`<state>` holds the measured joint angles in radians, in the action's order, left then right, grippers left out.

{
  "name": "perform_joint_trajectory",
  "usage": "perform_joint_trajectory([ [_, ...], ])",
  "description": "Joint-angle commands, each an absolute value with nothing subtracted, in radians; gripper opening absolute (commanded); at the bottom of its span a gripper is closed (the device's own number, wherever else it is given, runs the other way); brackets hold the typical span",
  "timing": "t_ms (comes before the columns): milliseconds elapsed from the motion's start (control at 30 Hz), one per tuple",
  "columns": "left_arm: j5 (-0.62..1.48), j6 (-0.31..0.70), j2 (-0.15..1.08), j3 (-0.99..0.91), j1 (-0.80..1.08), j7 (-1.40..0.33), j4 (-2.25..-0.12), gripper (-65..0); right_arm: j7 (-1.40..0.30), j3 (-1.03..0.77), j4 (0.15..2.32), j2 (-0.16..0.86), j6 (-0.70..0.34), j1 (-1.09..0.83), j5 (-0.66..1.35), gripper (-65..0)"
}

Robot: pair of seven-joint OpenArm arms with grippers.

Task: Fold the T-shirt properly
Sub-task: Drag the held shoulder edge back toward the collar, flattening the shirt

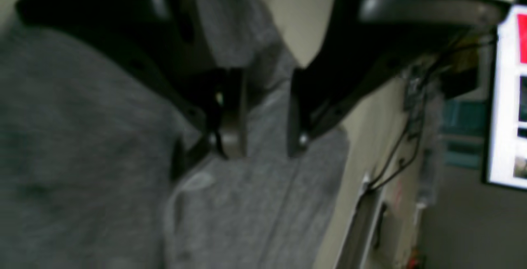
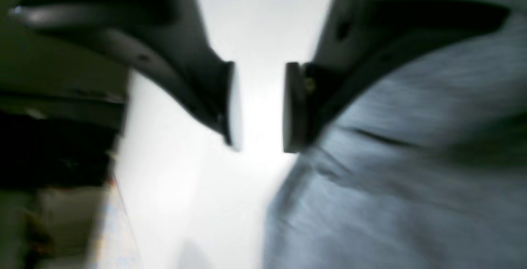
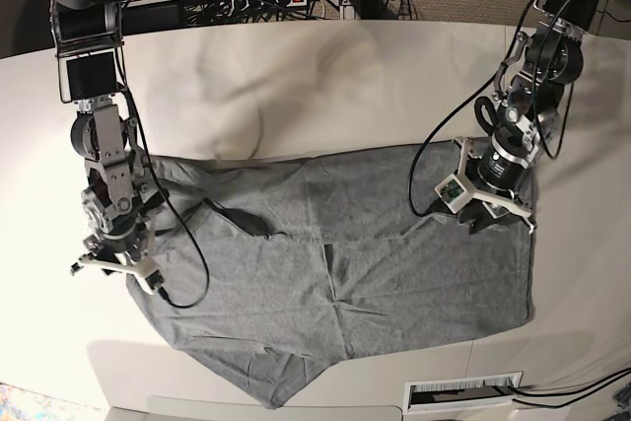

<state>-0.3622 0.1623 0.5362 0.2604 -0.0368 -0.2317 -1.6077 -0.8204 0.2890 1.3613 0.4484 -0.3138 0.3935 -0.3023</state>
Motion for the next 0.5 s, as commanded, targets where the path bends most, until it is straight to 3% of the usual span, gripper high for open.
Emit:
perform_joint_trajectory([
  [0,-0.354,0.183,0.551,0.253,-0.055,-0.220,-1.632,-54.1,-0.826,0.282,1.392,0.464,-0.325,0.424,-0.274,-56.6],
  [67,-0.341,0.262,0.551,0.253,-0.055,-0.218,-1.633,-64.3,-0.834,0.282,1.400,0.465,-0.373,0.424,-0.220,-65.0],
  [167,-0.337,0.328,0.552,0.253,-0.055,-0.218,-1.633,-65.0,-0.834,0.282,1.399,0.465,-0.422,0.423,-0.169,-65.0],
  [467,-0.366,0.363,0.642,0.253,-0.056,-0.217,-1.624,-65.0,-0.858,0.298,1.399,0.466,-0.557,0.382,-0.071,-65.0],
])
